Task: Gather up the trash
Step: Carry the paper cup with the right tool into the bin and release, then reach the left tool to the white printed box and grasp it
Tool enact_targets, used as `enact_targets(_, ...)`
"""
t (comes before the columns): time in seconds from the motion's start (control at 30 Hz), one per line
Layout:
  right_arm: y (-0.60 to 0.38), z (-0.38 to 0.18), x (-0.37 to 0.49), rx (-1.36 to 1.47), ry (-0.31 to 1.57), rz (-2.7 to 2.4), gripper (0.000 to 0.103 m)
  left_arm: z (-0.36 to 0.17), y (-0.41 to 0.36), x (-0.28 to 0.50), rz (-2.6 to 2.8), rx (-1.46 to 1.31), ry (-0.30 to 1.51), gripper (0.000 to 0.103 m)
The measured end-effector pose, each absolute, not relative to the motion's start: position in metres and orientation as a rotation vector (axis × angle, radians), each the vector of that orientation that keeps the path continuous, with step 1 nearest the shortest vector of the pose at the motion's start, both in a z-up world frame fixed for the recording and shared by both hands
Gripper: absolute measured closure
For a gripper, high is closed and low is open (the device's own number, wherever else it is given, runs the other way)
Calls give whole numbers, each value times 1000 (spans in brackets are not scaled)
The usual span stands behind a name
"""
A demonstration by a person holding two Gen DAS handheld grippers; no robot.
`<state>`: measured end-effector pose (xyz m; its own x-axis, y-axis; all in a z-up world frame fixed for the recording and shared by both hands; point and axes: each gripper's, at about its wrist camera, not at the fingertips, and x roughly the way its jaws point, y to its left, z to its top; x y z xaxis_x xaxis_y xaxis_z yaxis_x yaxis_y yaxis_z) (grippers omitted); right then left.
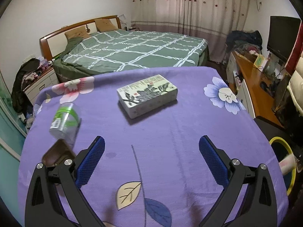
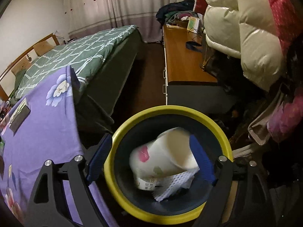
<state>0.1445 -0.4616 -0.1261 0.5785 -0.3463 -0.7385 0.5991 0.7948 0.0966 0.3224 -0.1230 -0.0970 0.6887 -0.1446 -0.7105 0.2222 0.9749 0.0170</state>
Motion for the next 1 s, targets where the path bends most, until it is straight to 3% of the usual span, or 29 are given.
enact_targets(0.67, -474, -135, 162, 375, 768, -527, 20, -152, -142, 429, -122, 111, 924, 5)
enact_targets(1.0, -475, -137, 163, 377, 765, -528, 19, -158, -201, 411, -318, 199, 927, 5)
